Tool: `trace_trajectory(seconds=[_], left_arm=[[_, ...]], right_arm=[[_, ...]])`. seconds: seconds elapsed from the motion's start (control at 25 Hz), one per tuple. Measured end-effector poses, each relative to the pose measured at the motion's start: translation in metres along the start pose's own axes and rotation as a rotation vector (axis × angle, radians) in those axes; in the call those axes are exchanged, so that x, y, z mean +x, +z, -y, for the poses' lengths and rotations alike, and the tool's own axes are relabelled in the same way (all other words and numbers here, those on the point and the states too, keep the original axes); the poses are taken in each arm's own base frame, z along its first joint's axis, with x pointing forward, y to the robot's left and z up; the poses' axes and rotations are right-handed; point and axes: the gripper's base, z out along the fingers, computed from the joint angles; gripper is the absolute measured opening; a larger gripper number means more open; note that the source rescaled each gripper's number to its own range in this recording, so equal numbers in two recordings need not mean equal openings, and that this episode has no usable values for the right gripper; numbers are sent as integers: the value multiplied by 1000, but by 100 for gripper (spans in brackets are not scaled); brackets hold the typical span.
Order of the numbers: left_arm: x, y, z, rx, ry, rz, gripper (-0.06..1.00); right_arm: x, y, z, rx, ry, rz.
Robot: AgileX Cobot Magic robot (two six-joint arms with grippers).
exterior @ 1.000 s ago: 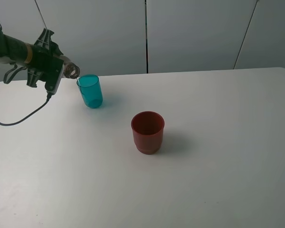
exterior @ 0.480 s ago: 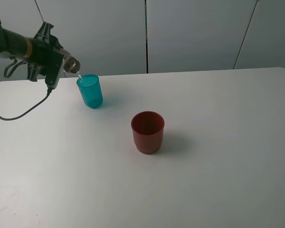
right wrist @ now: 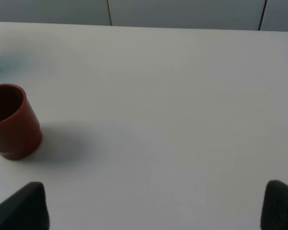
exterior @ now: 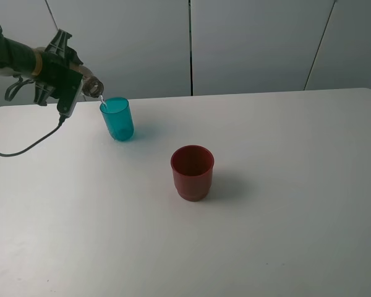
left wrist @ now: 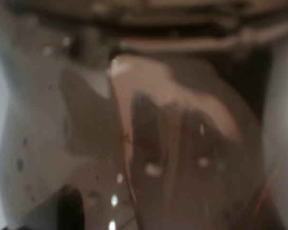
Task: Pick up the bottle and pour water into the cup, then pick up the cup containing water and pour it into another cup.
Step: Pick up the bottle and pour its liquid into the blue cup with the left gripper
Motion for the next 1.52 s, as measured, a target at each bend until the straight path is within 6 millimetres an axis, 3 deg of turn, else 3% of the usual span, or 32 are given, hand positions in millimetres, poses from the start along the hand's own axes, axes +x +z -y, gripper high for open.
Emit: trace_trajectory(seconds=[1.0, 1.52], left_arm=[[4, 0, -8, -21, -32, -18, 24], [4, 14, -3, 1, -29, -27, 24]], right_arm=[[0, 0, 0, 0, 0, 0], [0, 0, 0, 0, 0, 0]])
